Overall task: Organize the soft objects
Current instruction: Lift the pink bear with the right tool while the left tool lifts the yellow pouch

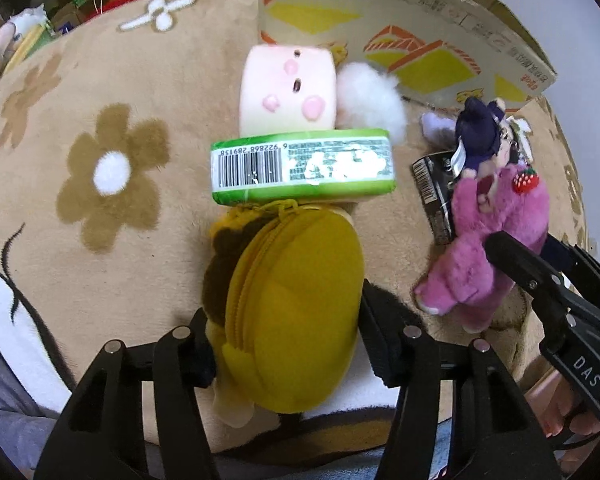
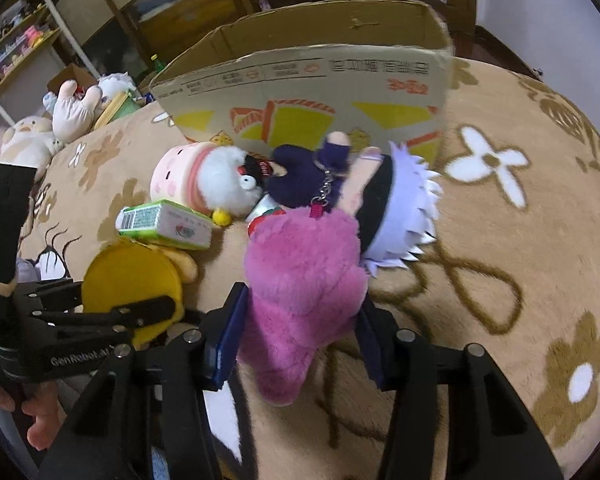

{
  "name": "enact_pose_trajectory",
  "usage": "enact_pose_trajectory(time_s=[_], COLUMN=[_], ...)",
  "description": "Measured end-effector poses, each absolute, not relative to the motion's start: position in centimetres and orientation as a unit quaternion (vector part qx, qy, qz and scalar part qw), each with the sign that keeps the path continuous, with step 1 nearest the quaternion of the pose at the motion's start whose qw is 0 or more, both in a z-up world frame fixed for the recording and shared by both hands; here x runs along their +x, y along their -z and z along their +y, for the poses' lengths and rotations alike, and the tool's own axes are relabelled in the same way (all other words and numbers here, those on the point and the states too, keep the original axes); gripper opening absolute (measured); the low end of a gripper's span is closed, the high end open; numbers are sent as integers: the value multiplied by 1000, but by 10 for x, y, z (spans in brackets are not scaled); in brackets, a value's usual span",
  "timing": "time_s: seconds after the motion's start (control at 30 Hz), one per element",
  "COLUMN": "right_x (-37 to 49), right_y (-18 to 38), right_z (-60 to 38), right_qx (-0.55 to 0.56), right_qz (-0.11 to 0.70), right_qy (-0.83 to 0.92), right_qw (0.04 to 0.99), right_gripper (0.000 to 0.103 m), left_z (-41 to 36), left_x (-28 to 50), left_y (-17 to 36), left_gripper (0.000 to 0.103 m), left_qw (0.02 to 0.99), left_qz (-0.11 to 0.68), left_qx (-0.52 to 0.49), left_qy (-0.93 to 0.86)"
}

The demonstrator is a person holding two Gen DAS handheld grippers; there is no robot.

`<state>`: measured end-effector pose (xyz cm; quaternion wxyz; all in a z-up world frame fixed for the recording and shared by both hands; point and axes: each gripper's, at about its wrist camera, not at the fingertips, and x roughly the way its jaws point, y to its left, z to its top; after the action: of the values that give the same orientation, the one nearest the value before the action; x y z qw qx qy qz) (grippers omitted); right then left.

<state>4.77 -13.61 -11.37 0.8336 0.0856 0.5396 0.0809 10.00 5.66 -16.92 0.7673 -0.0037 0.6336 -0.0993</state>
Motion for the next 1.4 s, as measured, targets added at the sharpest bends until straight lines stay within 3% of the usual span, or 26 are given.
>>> enact_pose_trajectory(time_s=[0.23,0.77,1.4], right_x=[35,30,30], right_y=[95,94,14], right_z=[-154,-155,-180], right_qx=[90,123,157], right_qz=[513,479,353], right_qy=[-72,-79,-85], right_qw=[850,865,918], right_gripper=[27,20,19], left_z=[70,41,43], left_x=[86,47,34], left_y=[132,84,28], left_gripper=[56,56,56], left_qw=[811,862,937], left_qz=[575,498,337], left_qx=[4,8,3], left_qy=[105,98,93])
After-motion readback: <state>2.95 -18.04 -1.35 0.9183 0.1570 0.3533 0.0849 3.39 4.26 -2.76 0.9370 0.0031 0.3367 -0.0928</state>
